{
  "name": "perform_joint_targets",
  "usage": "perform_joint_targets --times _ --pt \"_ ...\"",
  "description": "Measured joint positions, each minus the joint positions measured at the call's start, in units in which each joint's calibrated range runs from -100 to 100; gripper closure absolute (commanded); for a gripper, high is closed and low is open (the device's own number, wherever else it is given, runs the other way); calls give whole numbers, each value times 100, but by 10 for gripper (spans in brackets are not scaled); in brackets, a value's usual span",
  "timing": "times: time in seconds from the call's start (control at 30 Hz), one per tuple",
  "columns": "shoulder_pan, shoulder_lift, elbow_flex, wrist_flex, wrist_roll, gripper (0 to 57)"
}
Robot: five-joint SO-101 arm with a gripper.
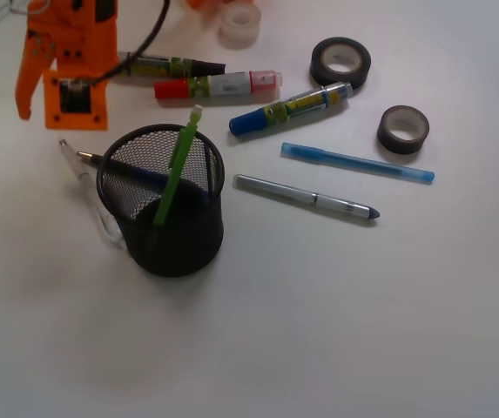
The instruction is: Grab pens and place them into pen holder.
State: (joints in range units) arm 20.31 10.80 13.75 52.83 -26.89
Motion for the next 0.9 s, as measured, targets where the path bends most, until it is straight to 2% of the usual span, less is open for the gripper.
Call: perform_joint_targets --times 0.53,0.6,0.7,0.77,0.8,0.9 --pt "-133 1934 -1770 60 -29 325" --pt "-141 2038 -1950 190 -34 354" --pt "-141 2186 -2219 423 -34 428" --pt "-141 2291 -2399 553 -34 488" --pt "-141 2334 -2498 631 -34 541" --pt "-141 2430 -2695 873 -34 561"
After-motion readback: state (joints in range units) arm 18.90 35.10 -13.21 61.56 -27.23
